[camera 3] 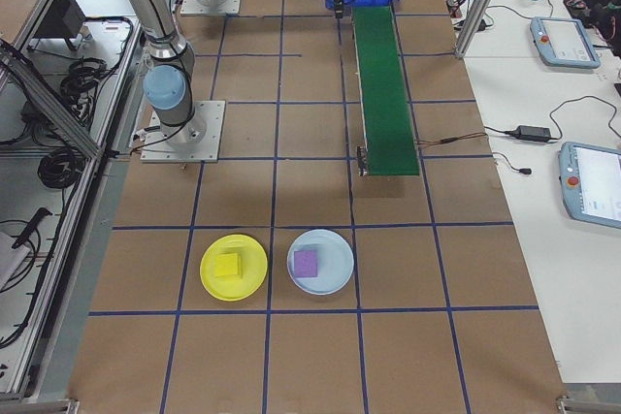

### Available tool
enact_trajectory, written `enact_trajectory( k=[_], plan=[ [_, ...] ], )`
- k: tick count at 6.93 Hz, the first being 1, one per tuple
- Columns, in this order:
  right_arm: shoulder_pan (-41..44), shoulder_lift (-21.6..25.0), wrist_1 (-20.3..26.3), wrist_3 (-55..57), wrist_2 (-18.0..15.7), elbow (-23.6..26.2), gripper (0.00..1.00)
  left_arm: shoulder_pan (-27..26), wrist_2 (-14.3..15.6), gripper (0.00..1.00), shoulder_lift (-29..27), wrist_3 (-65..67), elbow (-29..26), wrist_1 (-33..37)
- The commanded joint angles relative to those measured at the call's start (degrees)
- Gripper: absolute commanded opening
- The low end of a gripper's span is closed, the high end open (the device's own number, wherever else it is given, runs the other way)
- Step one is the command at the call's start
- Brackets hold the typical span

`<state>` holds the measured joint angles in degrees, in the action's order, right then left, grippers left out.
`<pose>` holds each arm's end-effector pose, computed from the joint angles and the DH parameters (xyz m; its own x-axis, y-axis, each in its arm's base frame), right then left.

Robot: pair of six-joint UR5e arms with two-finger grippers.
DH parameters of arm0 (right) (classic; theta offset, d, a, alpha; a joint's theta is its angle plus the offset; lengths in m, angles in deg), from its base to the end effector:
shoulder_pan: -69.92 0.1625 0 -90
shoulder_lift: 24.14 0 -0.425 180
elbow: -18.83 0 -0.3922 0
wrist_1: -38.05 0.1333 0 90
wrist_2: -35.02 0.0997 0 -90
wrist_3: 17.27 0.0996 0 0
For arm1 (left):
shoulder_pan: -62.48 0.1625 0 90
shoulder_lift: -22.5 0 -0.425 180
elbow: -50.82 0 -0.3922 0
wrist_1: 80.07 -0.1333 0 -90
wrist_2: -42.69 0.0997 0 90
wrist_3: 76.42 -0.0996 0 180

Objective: Move block left to right into plate

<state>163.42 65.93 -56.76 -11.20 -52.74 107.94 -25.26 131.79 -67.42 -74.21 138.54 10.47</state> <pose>0.1675 -0.4915 0.5051 -0.9980 0.0405 -0.0493 0.0450 0.9944 -0.0959 -0.1153 -0.4990 0.5073 -0.9969 -0.0774 0.0169 -0.0779 0.9965 -0.0311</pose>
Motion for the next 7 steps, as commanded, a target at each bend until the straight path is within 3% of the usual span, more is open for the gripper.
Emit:
enact_trajectory(
  k=[1, 3, 7],
  plan=[
    [0.28, -0.07, -0.03, 0.08, 0.04, 0.63, 1.0, -0.32, -0.34, 1.0, -0.08, -1.51, 0.17, 1.58],
    [0.37, -0.33, 0.06, 0.17, 0.04, 0.89, 1.0, -0.67, 1.32, 1.0, -0.34, -1.68, 0.08, 2.45],
    [0.37, -0.33, 0.06, 0.26, 0.13, 1.42, 1.0, -2.95, 1.77, 1.0, -0.08, -2.13, -0.53, 2.28]
  ],
)
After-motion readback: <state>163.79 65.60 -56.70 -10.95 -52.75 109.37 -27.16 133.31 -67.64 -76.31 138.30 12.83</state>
